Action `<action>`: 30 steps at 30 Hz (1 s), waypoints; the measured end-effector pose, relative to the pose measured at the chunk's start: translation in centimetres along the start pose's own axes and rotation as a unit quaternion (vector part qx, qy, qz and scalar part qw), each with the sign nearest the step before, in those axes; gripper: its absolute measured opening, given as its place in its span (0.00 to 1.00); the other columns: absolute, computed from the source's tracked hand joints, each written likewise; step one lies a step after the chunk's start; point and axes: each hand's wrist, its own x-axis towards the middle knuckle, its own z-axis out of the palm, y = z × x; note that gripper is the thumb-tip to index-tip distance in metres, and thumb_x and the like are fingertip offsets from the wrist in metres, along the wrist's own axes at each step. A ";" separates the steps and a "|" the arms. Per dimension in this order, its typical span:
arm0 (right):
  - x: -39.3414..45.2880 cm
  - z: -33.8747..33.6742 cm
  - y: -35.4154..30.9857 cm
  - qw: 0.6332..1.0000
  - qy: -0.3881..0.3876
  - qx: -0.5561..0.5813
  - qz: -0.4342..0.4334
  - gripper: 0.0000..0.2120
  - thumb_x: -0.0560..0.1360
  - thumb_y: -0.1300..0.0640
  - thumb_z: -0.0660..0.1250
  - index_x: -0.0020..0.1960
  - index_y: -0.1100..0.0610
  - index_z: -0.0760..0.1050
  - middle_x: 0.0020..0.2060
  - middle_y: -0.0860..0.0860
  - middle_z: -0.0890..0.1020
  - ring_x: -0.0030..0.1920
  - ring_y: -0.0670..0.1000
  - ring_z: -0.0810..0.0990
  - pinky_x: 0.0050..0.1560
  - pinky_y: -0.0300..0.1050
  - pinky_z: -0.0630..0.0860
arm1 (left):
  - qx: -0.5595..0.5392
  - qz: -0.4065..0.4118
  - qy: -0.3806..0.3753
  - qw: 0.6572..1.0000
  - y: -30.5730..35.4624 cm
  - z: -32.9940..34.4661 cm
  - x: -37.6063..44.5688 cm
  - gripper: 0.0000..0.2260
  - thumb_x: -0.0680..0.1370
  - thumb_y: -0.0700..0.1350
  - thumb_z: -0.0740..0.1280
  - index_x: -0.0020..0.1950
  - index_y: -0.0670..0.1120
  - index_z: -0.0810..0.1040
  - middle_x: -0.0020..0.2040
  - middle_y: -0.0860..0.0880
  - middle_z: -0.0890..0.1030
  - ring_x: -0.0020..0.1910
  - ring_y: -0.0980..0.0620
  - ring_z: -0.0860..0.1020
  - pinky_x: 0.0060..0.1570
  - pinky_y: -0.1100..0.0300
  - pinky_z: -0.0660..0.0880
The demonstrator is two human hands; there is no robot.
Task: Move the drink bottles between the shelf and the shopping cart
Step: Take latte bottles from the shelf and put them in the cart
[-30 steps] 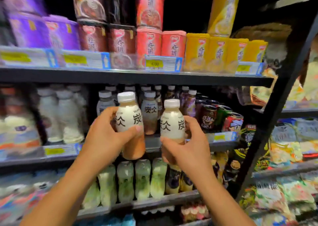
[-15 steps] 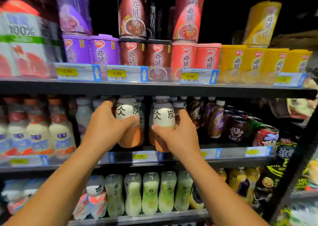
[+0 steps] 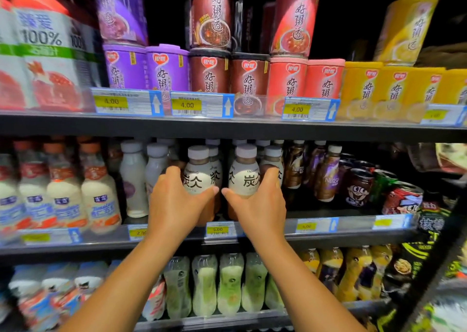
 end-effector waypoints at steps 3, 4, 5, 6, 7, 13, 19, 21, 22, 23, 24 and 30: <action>-0.5 0.5 0.3 1.000 0.009 -0.027 -0.005 0.36 0.64 0.32 0.79 0.53 0.48 0.59 0.51 0.48 0.78 0.55 0.58 0.81 0.53 0.61 0.80 | 0.017 -0.005 -0.005 1.000 -0.1 0.6 -0.3 0.29 0.66 0.63 0.79 0.48 0.47 0.67 0.48 0.47 0.72 0.47 0.43 0.74 0.42 0.51 0.69; -0.6 0.6 0.4 0.999 0.012 -0.035 -0.010 0.37 0.64 0.32 0.79 0.54 0.48 0.59 0.51 0.48 0.78 0.56 0.58 0.81 0.54 0.61 0.80 | 0.022 -0.006 -0.006 1.000 -0.2 0.8 -0.4 0.29 0.67 0.63 0.79 0.48 0.47 0.67 0.48 0.47 0.72 0.48 0.42 0.75 0.42 0.51 0.69; -0.8 0.7 0.5 0.999 0.015 -0.046 -0.015 0.37 0.64 0.32 0.79 0.56 0.49 0.60 0.52 0.48 0.79 0.56 0.58 0.81 0.55 0.61 0.79 | 0.029 -0.007 -0.008 1.000 -0.3 1.0 -0.5 0.30 0.67 0.64 0.79 0.49 0.47 0.66 0.49 0.47 0.72 0.50 0.40 0.76 0.43 0.51 0.69; -0.8 0.8 0.6 0.998 0.016 -0.057 -0.021 0.38 0.65 0.31 0.79 0.57 0.50 0.61 0.53 0.49 0.79 0.57 0.58 0.81 0.56 0.60 0.79 | 0.035 -0.009 -0.011 0.999 -0.4 1.2 -0.6 0.30 0.67 0.64 0.79 0.50 0.47 0.66 0.50 0.47 0.72 0.52 0.39 0.77 0.43 0.51 0.69; -0.8 0.8 0.7 0.997 0.014 -0.065 -0.027 0.38 0.65 0.31 0.78 0.59 0.51 0.62 0.54 0.49 0.79 0.57 0.58 0.81 0.57 0.59 0.79 | 0.038 -0.011 -0.013 0.999 -0.4 1.3 -0.7 0.31 0.67 0.64 0.79 0.51 0.47 0.65 0.50 0.48 0.70 0.53 0.39 0.77 0.43 0.52 0.69; -0.3 1.0 1.2 0.993 -0.008 -0.112 -0.044 0.37 0.68 0.30 0.75 0.62 0.52 0.63 0.57 0.49 0.78 0.60 0.56 0.79 0.58 0.56 0.78 | 0.041 0.006 -0.011 0.999 -0.2 1.9 -1.2 0.31 0.69 0.64 0.77 0.51 0.47 0.63 0.49 0.48 0.69 0.46 0.44 0.72 0.41 0.52 0.69; -0.5 -0.1 2.5 0.992 -0.045 -0.102 -0.062 0.38 0.72 0.34 0.73 0.72 0.50 0.61 0.64 0.48 0.75 0.65 0.56 0.77 0.63 0.60 0.76 | 0.014 0.049 -0.033 0.998 -1.3 1.7 -2.1 0.23 0.74 0.59 0.74 0.48 0.49 0.63 0.45 0.50 0.70 0.44 0.47 0.72 0.39 0.50 0.68; -0.6 -0.5 2.9 0.992 -0.057 -0.086 -0.071 0.39 0.74 0.38 0.73 0.76 0.49 0.60 0.68 0.47 0.74 0.68 0.55 0.76 0.66 0.60 0.75 | 0.005 0.054 -0.046 0.998 -1.6 1.5 -2.1 0.19 0.75 0.54 0.73 0.47 0.50 0.63 0.45 0.51 0.71 0.44 0.46 0.73 0.38 0.50 0.68; -0.7 -0.6 3.1 0.993 -0.057 -0.080 -0.071 0.39 0.74 0.38 0.73 0.78 0.49 0.60 0.69 0.47 0.74 0.70 0.55 0.75 0.67 0.60 0.74 | 0.004 0.056 -0.048 0.997 -1.6 1.4 -2.1 0.19 0.75 0.54 0.73 0.47 0.50 0.63 0.45 0.51 0.72 0.44 0.46 0.74 0.37 0.50 0.68; -0.7 -0.6 3.2 0.993 -0.056 -0.078 -0.071 0.40 0.74 0.38 0.73 0.79 0.49 0.59 0.71 0.47 0.74 0.71 0.54 0.74 0.68 0.60 0.74 | 0.005 0.061 -0.049 0.997 -1.6 1.4 -2.1 0.19 0.75 0.54 0.74 0.48 0.50 0.63 0.46 0.51 0.72 0.44 0.46 0.74 0.37 0.51 0.67; -0.7 -0.6 3.2 0.993 -0.053 -0.077 -0.070 0.41 0.75 0.38 0.74 0.80 0.50 0.58 0.72 0.47 0.73 0.72 0.54 0.73 0.69 0.59 0.74 | 0.007 0.066 -0.048 0.997 -1.5 1.4 -2.1 0.20 0.75 0.55 0.74 0.48 0.51 0.63 0.46 0.51 0.72 0.44 0.47 0.74 0.36 0.51 0.66; -0.6 -0.5 3.4 0.995 -0.022 -0.070 -0.060 0.43 0.72 0.36 0.76 0.78 0.49 0.61 0.69 0.48 0.74 0.70 0.53 0.75 0.66 0.60 0.77 | 0.010 0.075 -0.044 0.996 -1.3 1.8 -2.5 0.23 0.73 0.58 0.76 0.54 0.51 0.65 0.49 0.51 0.74 0.47 0.49 0.73 0.38 0.52 0.68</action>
